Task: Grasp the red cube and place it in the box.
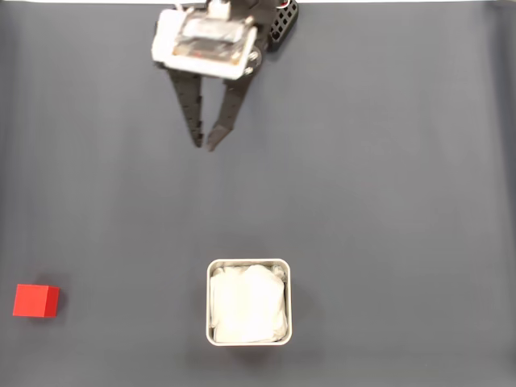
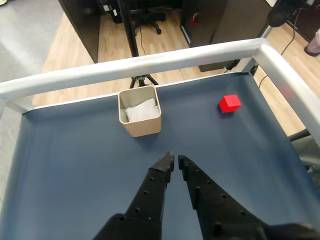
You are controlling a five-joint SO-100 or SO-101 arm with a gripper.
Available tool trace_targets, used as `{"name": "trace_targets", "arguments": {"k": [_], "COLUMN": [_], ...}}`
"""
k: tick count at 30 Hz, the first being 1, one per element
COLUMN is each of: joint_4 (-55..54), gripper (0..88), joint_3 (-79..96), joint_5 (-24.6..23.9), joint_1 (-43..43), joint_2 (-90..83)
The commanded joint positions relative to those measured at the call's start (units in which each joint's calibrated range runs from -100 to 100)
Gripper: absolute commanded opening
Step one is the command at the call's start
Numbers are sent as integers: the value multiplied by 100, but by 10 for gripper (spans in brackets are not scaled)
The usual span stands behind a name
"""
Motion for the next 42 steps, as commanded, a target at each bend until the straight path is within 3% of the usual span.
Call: {"name": "trace_targets", "arguments": {"k": [1, 15, 28, 42], "joint_4": [23, -772, -1247, -1969], "gripper": [0, 0, 0, 159], "joint_3": [-344, -645, -1202, -1795], "joint_5": [54, 93, 122, 103], "joint_1": [350, 1287, 1649, 1948], "joint_2": [231, 1444, 2527, 3506]}}
